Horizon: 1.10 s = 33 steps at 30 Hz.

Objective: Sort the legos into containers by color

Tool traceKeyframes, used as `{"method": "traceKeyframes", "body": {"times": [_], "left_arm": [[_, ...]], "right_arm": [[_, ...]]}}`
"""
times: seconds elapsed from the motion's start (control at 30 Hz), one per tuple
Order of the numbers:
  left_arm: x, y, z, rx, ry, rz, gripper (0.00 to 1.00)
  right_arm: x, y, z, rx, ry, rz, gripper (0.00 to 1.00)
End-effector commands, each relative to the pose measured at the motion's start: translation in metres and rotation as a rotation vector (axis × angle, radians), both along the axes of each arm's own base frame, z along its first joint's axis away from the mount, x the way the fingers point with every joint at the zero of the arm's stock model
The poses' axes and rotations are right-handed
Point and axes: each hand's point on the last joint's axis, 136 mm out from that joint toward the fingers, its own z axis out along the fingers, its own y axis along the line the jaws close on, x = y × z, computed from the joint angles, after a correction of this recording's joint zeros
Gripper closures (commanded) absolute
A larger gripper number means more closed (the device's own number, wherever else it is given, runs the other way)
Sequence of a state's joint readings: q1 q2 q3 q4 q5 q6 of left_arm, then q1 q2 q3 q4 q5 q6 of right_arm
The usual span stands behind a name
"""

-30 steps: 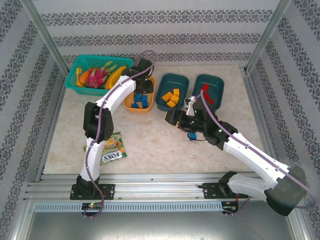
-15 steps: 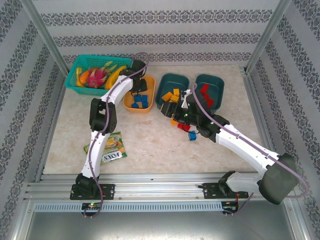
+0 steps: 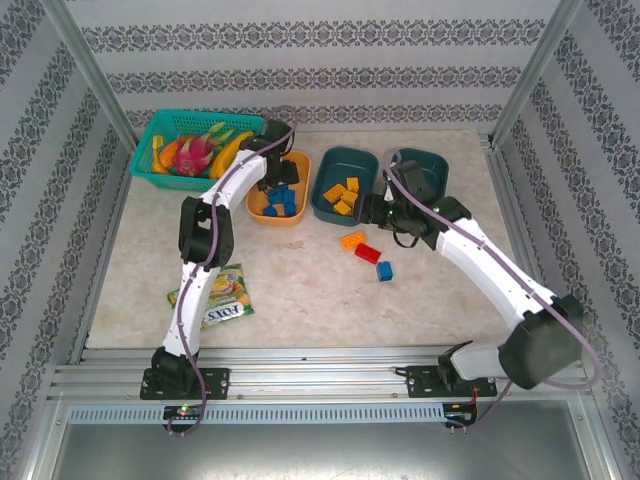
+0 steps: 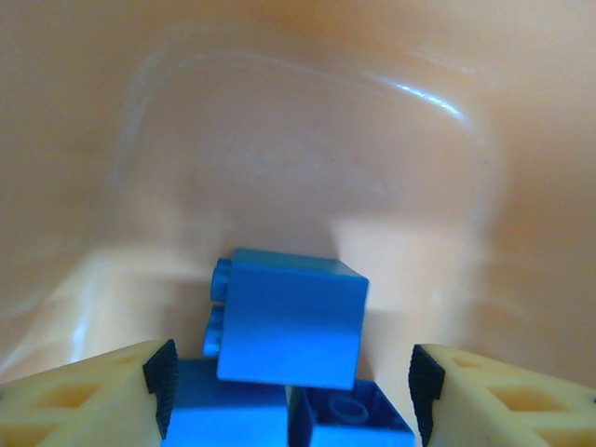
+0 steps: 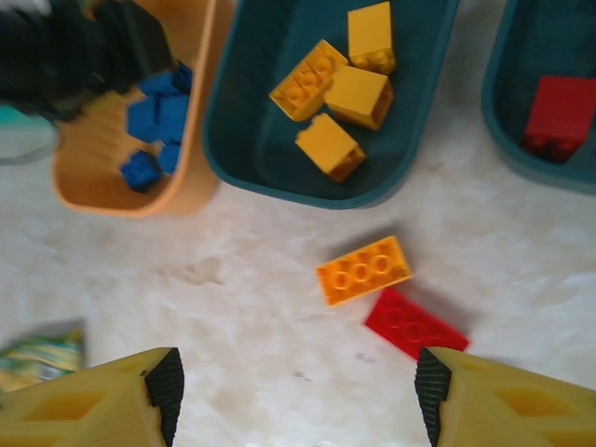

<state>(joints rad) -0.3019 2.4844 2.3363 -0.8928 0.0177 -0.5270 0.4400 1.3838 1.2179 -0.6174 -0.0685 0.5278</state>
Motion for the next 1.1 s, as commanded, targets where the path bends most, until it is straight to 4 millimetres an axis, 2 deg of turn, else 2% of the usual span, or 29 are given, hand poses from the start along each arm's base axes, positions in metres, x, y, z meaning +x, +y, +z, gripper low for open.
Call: {"method": "traceKeyframes", "body": {"times": [0.0, 0.17, 0.3, 0.43, 0.6, 0.7, 0.77, 0.87, 1.07], "left_arm": [[-0.015, -0.009, 0.087, -0.070, -0.097, -0.001, 0.30], [-0.055, -0.017, 0.142, -0.188, -0.167, 0.011, 0.28], [-0.108, -0.028, 0.159, -0.306, -0.189, -0.016, 0.24], [-0.168, -0.033, 0.151, -0.393, -0.177, -0.045, 0.21], [-0.247, -0.032, 0.126, -0.453, -0.140, -0.057, 0.21], [-0.281, -0.031, 0.108, -0.492, -0.100, -0.049, 0.20], [-0.298, -0.030, 0.098, -0.511, -0.067, -0.041, 0.20], [-0.315, -0.025, 0.093, -0.510, -0.069, -0.039, 0.20], [-0.328, -0.011, 0.094, -0.481, -0.082, -0.028, 0.20]], "right_arm": [[-0.017, -0.016, -0.038, -0.215, 0.121, 0.212, 0.29], [-0.025, -0.016, -0.082, -0.343, 0.242, 0.418, 0.27], [-0.027, -0.013, -0.105, -0.390, 0.318, 0.488, 0.23], [-0.024, -0.013, -0.126, -0.475, 0.364, 0.533, 0.22], [-0.012, -0.015, -0.149, -0.562, 0.398, 0.541, 0.24], [-0.005, -0.014, -0.161, -0.577, 0.410, 0.544, 0.28], [-0.001, -0.013, -0.168, -0.589, 0.416, 0.547, 0.30], [0.000, -0.011, -0.178, -0.592, 0.435, 0.553, 0.36], [-0.008, -0.005, -0.190, -0.577, 0.453, 0.572, 0.53]]}}
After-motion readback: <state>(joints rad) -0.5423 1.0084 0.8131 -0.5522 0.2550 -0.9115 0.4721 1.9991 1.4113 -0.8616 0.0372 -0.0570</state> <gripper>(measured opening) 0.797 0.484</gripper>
